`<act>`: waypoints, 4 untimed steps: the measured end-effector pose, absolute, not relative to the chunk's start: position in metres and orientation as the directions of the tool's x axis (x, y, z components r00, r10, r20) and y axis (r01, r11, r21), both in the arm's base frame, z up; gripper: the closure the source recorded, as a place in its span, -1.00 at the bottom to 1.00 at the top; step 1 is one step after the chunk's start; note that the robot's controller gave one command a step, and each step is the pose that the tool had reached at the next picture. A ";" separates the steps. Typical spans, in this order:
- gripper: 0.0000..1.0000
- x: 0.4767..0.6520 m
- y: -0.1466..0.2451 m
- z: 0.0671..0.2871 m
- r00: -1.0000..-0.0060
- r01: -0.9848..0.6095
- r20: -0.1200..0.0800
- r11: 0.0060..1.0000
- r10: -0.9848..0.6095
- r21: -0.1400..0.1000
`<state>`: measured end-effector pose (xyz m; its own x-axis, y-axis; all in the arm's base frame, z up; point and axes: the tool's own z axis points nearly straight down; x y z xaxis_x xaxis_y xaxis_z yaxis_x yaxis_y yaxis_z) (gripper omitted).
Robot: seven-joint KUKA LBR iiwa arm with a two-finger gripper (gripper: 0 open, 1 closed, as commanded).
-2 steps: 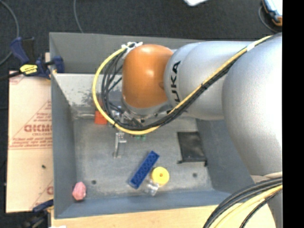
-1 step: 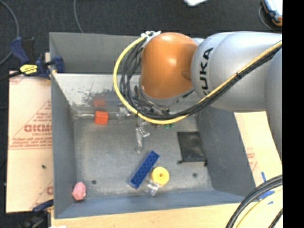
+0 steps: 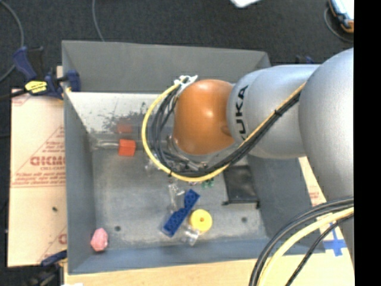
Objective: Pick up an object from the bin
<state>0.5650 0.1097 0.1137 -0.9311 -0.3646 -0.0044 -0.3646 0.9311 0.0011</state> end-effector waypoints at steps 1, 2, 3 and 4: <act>-1.00 0.532 0.095 0.143 -0.874 -0.486 0.003 0.874 -0.486 0.003; -1.00 0.515 0.085 0.181 -0.709 -0.705 -0.009 0.709 -0.705 -0.003; 1.00 0.519 0.037 0.123 -0.939 -0.343 0.002 0.939 -0.343 0.002; 1.00 0.519 0.037 0.124 -0.939 -0.343 0.001 0.939 -0.343 0.002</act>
Offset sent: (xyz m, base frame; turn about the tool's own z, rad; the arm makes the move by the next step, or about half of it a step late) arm -0.0512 -0.0249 0.0679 -0.4101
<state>0.5194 0.0371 0.1236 -0.9394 -0.3429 0.0014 -0.3429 0.9394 0.0021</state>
